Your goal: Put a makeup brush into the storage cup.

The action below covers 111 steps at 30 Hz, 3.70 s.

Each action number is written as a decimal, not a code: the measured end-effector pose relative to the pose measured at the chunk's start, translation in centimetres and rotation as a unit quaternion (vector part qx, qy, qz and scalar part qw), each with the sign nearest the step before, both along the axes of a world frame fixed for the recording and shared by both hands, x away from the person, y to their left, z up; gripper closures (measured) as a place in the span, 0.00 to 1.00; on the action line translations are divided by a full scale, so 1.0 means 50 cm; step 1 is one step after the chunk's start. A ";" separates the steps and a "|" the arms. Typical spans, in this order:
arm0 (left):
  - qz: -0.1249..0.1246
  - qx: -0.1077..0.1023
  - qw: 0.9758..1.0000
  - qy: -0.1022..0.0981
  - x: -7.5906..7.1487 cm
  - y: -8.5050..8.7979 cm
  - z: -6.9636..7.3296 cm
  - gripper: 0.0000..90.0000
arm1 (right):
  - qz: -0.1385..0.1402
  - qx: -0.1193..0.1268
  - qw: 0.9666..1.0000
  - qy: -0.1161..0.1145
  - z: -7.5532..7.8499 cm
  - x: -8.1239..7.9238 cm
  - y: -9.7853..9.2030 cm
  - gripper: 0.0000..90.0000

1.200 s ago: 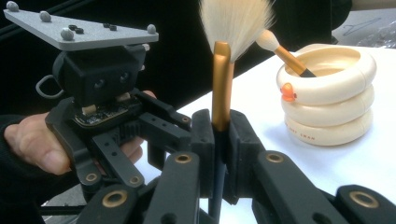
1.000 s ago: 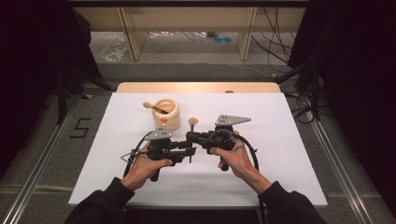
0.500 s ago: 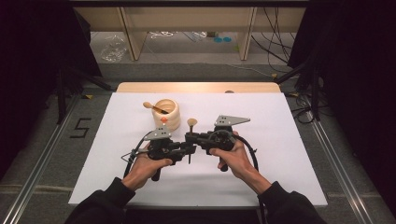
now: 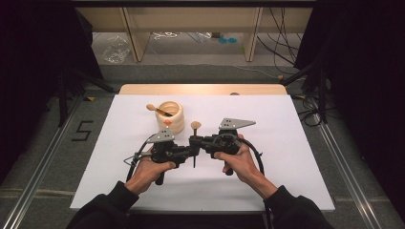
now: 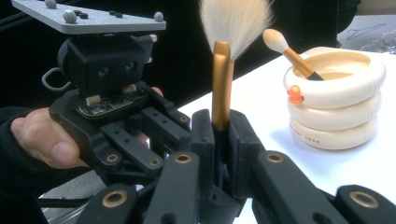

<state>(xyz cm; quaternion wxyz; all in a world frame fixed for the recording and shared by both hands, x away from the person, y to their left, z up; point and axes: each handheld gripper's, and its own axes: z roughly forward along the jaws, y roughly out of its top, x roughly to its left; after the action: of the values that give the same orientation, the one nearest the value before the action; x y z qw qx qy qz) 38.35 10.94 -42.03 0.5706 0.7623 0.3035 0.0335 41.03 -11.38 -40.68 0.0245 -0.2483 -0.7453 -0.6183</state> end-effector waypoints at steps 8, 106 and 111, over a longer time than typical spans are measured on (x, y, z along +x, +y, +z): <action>0.003 0.003 1.000 -0.001 0.005 0.007 -0.002 0.92 | -0.016 -0.009 1.000 0.010 0.001 0.002 -0.004 0.68; 0.229 -0.017 0.970 -0.076 0.227 0.119 0.099 0.92 | -0.162 -0.166 0.971 -0.053 -0.045 -0.111 -0.173 0.19; 0.237 -0.008 0.968 -0.081 0.244 0.116 0.087 0.92 | -0.162 -0.170 0.971 -0.044 -0.044 -0.112 -0.173 0.19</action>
<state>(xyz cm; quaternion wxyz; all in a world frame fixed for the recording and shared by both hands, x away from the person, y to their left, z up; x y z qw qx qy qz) 50.56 16.73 -37.66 0.5749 0.6593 0.4285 0.2265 35.41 -20.05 -42.87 -0.1514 -0.3385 -0.7895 -0.4891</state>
